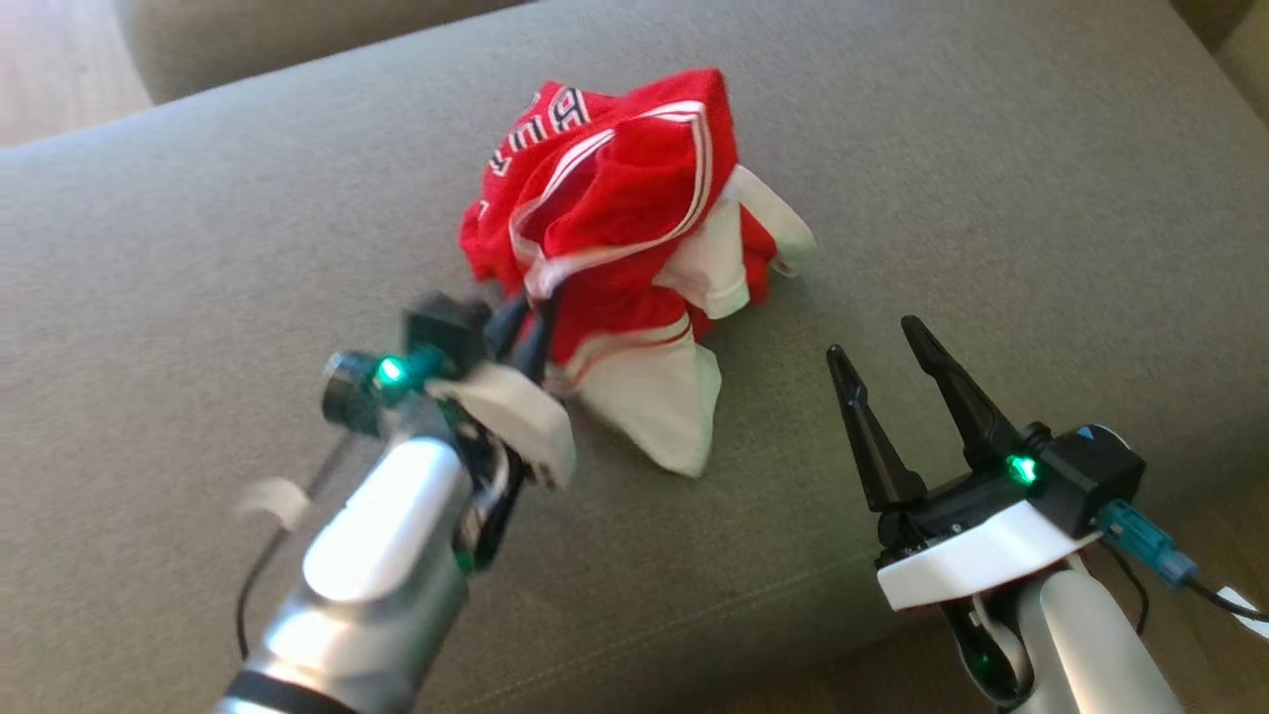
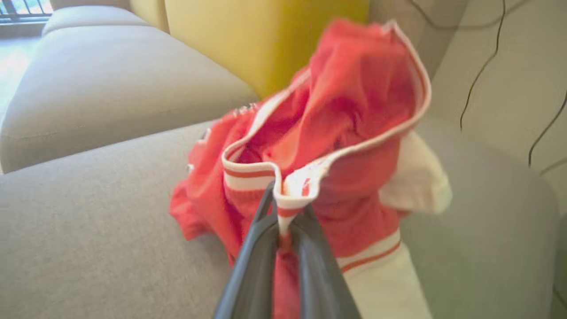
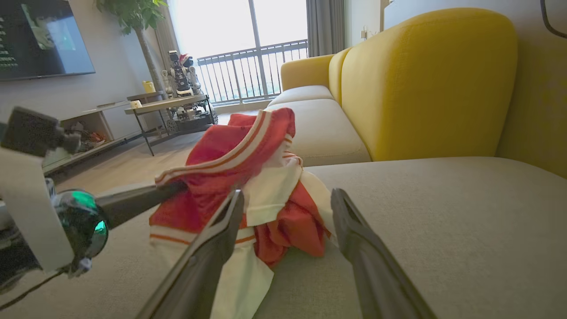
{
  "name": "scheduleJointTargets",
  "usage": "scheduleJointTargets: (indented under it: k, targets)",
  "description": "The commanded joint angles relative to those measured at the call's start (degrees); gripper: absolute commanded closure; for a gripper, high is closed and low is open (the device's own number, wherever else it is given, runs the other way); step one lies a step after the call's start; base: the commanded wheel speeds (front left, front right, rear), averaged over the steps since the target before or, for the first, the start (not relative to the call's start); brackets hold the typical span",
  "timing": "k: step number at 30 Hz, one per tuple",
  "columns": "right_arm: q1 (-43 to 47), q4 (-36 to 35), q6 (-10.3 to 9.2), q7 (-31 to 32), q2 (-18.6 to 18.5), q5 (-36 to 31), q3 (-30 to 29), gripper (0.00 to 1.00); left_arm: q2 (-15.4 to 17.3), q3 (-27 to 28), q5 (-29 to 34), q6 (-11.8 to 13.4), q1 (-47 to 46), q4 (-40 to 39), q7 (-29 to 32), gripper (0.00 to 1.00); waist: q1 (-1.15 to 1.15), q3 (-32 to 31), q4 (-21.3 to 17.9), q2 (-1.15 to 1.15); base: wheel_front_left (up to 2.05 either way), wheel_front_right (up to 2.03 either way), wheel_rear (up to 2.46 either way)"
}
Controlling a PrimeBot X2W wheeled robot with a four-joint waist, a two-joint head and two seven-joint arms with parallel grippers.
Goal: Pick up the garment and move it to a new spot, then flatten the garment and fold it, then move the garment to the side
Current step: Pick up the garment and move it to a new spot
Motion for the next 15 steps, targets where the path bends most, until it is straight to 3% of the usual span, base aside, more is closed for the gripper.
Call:
scheduleJointTargets:
  k: [1, 6, 15]
  targets:
    - [-0.69, -1.86, -0.01, -0.54, 0.01, 0.14, 1.10, 0.00, 1.68, 3.77, -0.77, -0.46, -4.57, -4.35, -0.92, 1.00, 0.00, -1.51, 1.56, 0.00, 0.00, 0.00, 0.00]
    - [0.06, -1.27, -0.01, -0.54, 0.01, 0.86, 1.60, 0.00, 8.12, 10.95, -4.34, -1.80, -9.68, -13.09, 0.23, 1.00, 0.00, -4.15, 4.31, 0.00, 0.00, 0.00, 0.00]
    - [1.67, -1.09, -0.01, -0.54, 0.01, 1.43, 2.00, 0.00, 25.26, 21.03, -2.15, 2.68, -17.39, -24.18, 7.70, 1.00, 0.00, -6.02, 7.15, 0.00, 0.00, 0.00, 0.00]
